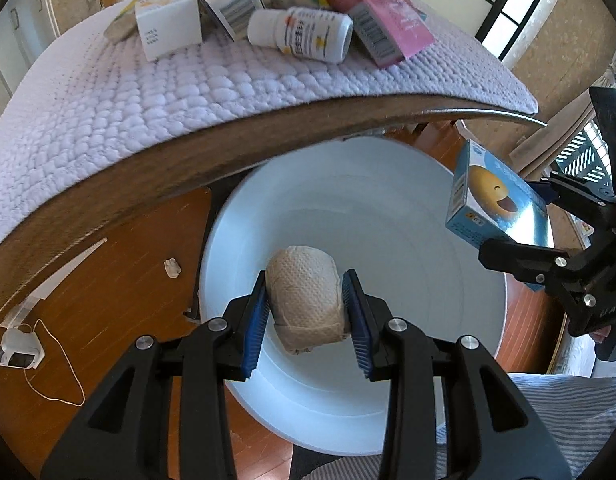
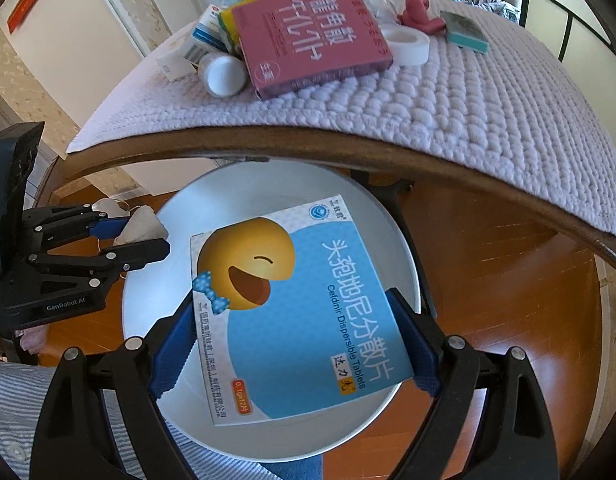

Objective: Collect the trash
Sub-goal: 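Carry both items over the white bucket and open both tools to drop them, then grasp the white vitamin B box with the left tool while the right tool grasps the pink box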

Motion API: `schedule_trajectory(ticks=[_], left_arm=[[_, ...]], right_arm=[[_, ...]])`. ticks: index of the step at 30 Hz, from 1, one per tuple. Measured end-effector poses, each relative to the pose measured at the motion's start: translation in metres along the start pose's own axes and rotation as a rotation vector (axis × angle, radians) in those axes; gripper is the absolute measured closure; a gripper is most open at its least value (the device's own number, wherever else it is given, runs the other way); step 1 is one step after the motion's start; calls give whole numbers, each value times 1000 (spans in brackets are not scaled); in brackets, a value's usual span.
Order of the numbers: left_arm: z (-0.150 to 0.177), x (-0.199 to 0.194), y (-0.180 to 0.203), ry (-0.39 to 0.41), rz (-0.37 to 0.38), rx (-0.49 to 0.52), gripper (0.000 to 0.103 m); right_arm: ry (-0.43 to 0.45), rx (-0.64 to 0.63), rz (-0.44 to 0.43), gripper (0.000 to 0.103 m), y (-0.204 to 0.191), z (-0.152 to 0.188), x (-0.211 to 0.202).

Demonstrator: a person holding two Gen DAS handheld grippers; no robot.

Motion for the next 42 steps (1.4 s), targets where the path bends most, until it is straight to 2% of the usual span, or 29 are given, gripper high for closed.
schedule_trajectory(ticks=[24,31,32,33,34,35,42], left_arm=[[-10,70,9,-67,-28,16,64],[-10,76,13,-77,-23,27,63],[-10,74,17,-74,-10,34,61],[-12,74,18,-71,-14,37,42],[-12,69,14,-58,-31,41,27],[-16,67,16,-39,-38,52,27],[-21,71,14,-38,-35,46,27]], right_arm=[[-59,53,-8,16,-21,-2,44],[-58,54,-9,15,0,2,32],[-56,56,-3,15,2,1,30],[-52,61,9,15,4,0,29],[-52,64,11,15,4,-2,28],[-51,71,11,15,5,-2,27],[-42,79,19,13,8,-5,22]])
Point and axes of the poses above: each gripper's, at about its wrist camera, not at the fingertips, and x roughly the way its jaws point, y to its right, z to its underside, the point moved 9 cm from there along x, roughly the way its jaws point, and after that the axes turned 12 degrees about z, right-handed, at the moved point
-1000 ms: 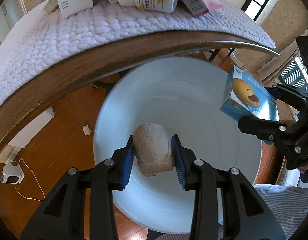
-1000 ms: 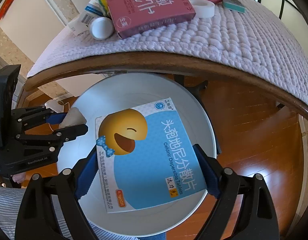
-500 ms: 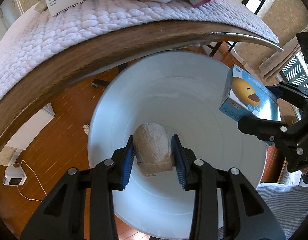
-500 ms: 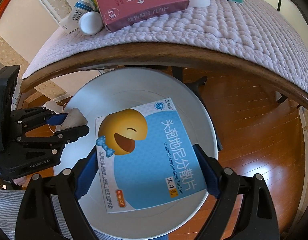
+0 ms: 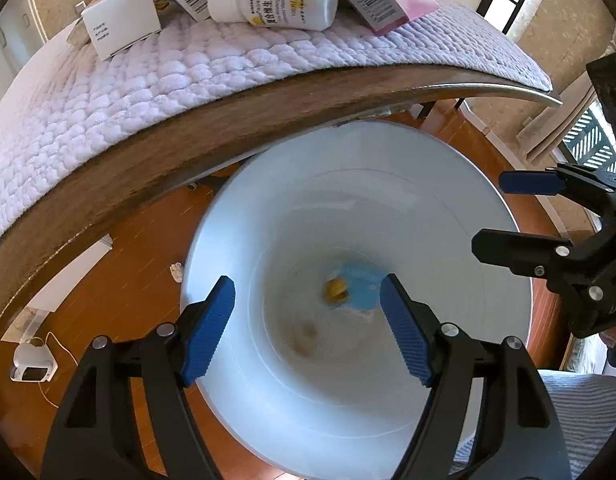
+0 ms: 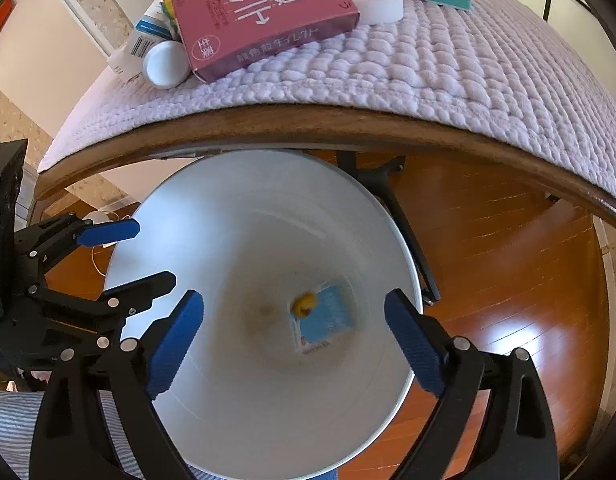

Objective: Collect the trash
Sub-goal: 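Grasp the white vitamin B box with the left tool while the right tool grasps the pink box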

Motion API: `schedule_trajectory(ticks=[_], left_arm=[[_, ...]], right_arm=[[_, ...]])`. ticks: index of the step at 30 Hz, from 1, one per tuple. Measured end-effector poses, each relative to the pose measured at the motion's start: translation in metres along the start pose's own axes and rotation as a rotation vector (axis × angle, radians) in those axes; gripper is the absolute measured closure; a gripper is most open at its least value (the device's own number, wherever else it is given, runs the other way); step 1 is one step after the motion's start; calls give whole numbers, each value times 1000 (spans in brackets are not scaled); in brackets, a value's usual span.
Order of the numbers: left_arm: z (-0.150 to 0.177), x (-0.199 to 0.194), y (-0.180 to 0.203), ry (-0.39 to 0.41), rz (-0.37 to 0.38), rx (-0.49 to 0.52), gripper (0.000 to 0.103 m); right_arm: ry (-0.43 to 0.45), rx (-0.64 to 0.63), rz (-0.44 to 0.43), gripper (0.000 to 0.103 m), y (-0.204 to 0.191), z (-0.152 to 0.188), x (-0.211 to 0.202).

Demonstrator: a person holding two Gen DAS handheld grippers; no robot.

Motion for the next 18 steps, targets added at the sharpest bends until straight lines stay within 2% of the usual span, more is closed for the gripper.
schedule_trajectory(ticks=[4,7,12,15,17,18], left_arm=[[-2,-5,-2,8,6,-6,27],[-7,-17,0,23,5,4,27],[-29,-51,13,111,22,42,26],[-45,-80,13,185,-3,75,25],[-57,-96,10,239,-35,87,21],[-63,-101,7,259,-49,86,14]], right_arm=[[27,-5,13,13,3,-4,-11],[85,-22,38,13,6,-9,-31],[194,-33,52,13,12,-28,-70],[281,-33,66,13,17,-46,-98],[313,-30,66,12,19,-55,-109],[332,-29,64,12,20,-61,-115]])
Point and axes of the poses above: each gripper's, at about its wrist camera, not at the fingertips, and x roughly the way its jaws point, y to its right, z to its underside, the point moved 9 cm from there along x, roughly the way its jaws point, and after that the axes turned 12 degrees about z, right-handed, at the moved point
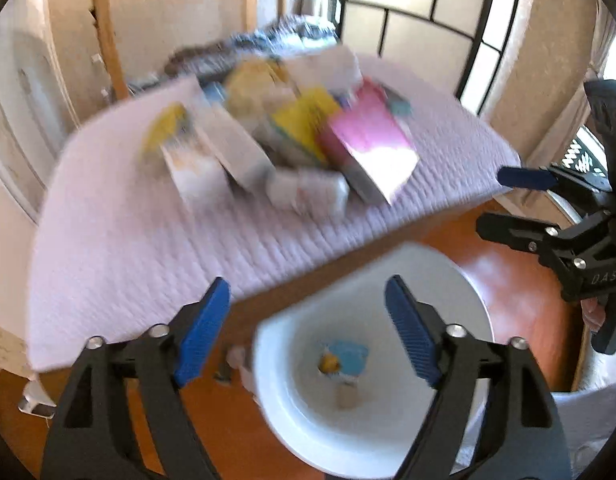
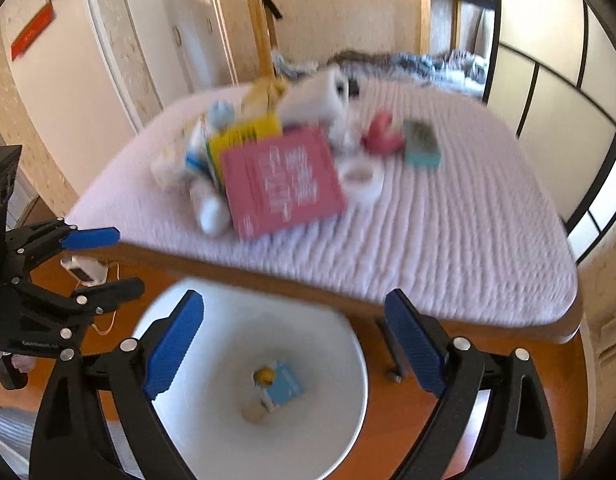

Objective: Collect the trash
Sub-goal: 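Grasp the white vitamin B box with the left tool while the right tool grasps the pink box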

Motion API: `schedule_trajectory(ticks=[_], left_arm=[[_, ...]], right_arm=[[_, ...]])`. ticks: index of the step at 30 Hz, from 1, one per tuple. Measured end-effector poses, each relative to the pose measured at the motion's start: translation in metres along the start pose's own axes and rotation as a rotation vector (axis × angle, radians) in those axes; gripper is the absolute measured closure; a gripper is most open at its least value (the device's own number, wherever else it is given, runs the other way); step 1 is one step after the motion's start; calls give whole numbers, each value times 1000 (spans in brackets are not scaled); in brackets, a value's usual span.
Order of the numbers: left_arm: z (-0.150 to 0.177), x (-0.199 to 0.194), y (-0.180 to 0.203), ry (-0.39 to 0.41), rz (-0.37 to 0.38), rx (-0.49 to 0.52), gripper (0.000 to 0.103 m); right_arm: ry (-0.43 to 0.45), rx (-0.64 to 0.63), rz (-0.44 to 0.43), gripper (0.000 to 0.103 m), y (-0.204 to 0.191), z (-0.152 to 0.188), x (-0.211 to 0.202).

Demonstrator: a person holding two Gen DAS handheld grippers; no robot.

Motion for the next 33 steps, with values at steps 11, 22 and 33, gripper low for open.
schedule_trajectory(ticks=[11,22,33], left_arm=[[-37,8,-77,69,-115,-17,3],[-46,56,-110,-26,-79,40,3],[-65,84,-113,-33,-46,95,3]], right_arm=[[42,-103,12,7,-26,-33,25],[-16,-150,5,7,-37,-41,73],[-27,-157,2,7,-41,-55,99]])
Point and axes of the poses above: each gripper's, at about its wrist camera, not at the fingertips, and x roughly the way its jaws point, y to its right, z to its underside, the point moved 9 cm from there along x, roughly the way its jaws point, and after that the axes turned 12 degrees about z, right-handed, at the moved point
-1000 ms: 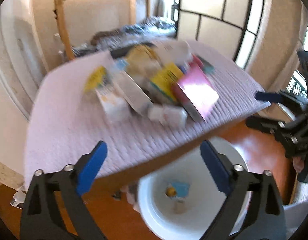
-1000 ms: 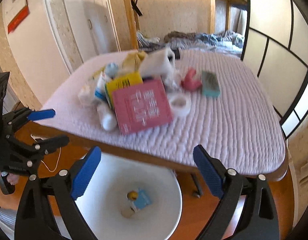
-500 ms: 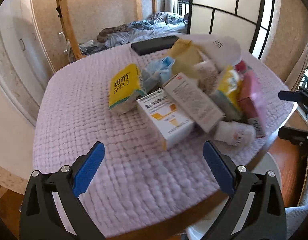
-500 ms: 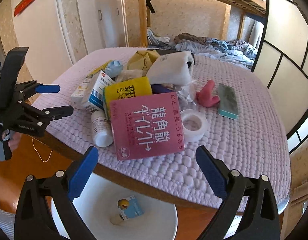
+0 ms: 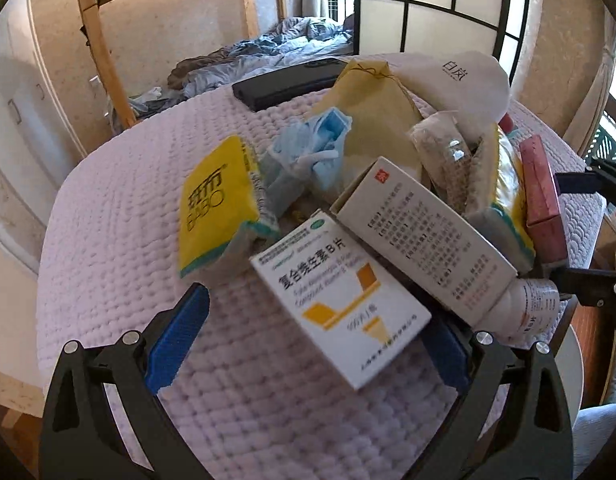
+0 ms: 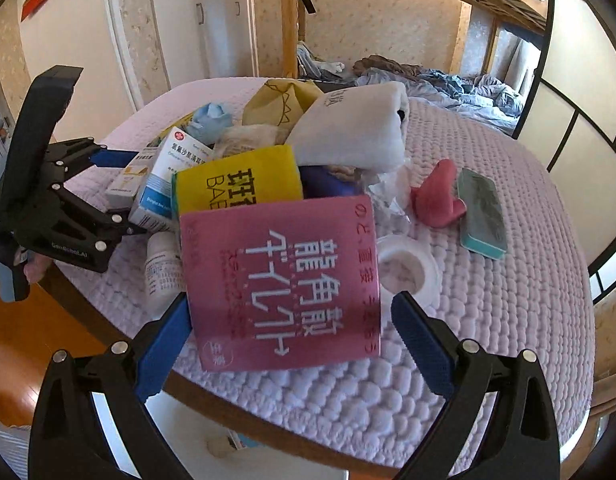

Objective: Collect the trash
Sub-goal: 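Grasp the white vitamin B box with the left tool while the right tool grasps the pink box, then carry the white box and pink box over the white bucket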

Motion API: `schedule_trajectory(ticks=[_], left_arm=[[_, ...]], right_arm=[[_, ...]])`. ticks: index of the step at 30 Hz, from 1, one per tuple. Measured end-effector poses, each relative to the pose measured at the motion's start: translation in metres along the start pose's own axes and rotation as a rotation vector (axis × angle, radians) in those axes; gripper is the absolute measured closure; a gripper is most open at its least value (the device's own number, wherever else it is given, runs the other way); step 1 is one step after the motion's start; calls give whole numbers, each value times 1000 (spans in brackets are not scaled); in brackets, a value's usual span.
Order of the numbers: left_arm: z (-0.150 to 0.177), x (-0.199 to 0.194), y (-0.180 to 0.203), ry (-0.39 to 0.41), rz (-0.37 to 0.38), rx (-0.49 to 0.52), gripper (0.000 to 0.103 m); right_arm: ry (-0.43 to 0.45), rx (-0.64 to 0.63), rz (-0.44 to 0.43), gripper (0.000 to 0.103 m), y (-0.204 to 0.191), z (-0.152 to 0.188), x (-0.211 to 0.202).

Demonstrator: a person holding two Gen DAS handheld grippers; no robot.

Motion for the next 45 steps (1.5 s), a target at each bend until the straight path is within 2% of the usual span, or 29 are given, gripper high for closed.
schedule_trajectory(ticks=[3,5,9,15,23,34,45], left_arm=[[-1,1,3,7,12,12,6],[-4,3,4,13,34,16,13],[-7,2,8,16,50,24,33],[-4,-5,12,23,34,14,35],[0,-27,6,52,6,-58,35],[17,-39,4,27,-28,-176,35],[41,-57,6,16,-51,-254,35]], right_arm=[[5,-4,-3,9,1,-4,4],[3,-3,-8,16,2,-5,5],[2,7,-6,16,5,-5,4],[7,37,-22,16,11,-2,-4],[6,69,-39,16,17,-1,-15],[-15,139,-49,16,30,-7,-21],[-17,199,-65,16,37,0,-34]])
Point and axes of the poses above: each gripper's, at about its wrist camera, not at the fingertips, and x roughly the way its jaws point, y to its right, z to its underside, the point moved 9 cm from there along x, roughly the way its jaws point, and after that the axes turned 12 degrees about z, right-handed, at the moved point
